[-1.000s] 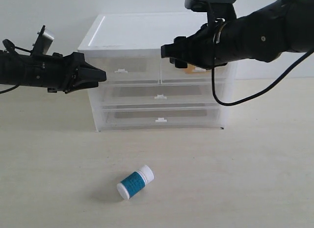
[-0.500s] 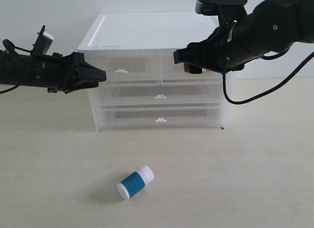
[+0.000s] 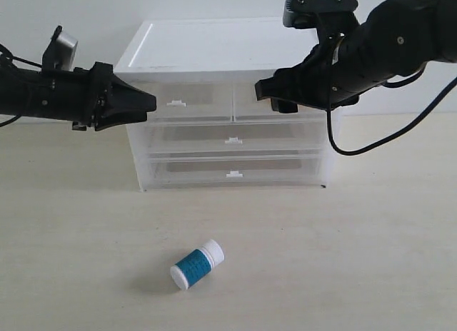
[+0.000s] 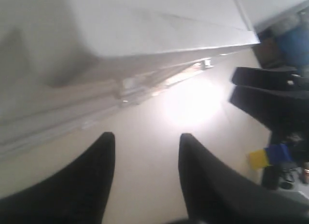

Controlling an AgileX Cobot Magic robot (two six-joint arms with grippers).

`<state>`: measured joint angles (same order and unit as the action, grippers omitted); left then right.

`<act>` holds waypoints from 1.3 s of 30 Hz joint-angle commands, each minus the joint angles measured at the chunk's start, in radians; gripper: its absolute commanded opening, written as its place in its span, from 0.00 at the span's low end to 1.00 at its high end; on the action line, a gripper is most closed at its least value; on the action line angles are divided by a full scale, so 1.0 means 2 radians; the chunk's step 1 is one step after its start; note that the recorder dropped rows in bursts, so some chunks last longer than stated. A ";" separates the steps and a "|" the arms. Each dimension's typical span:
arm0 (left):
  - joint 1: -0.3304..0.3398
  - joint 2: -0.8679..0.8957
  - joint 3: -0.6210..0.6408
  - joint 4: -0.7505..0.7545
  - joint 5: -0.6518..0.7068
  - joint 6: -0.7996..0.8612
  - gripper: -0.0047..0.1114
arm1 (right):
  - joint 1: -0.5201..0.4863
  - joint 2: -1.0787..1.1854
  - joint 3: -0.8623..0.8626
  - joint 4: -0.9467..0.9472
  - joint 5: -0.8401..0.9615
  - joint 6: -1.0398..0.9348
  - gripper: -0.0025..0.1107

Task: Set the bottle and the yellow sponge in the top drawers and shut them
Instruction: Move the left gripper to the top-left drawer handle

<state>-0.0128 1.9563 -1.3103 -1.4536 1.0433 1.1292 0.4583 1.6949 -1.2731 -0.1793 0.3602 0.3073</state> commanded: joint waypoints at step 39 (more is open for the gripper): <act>-0.025 0.100 -0.075 -0.120 0.048 -0.029 0.39 | -0.003 -0.004 -0.003 -0.018 -0.013 -0.002 0.55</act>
<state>-0.0502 2.1595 -1.4472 -1.6518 1.1663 1.0662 0.4583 1.6949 -1.2731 -0.1991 0.3393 0.3070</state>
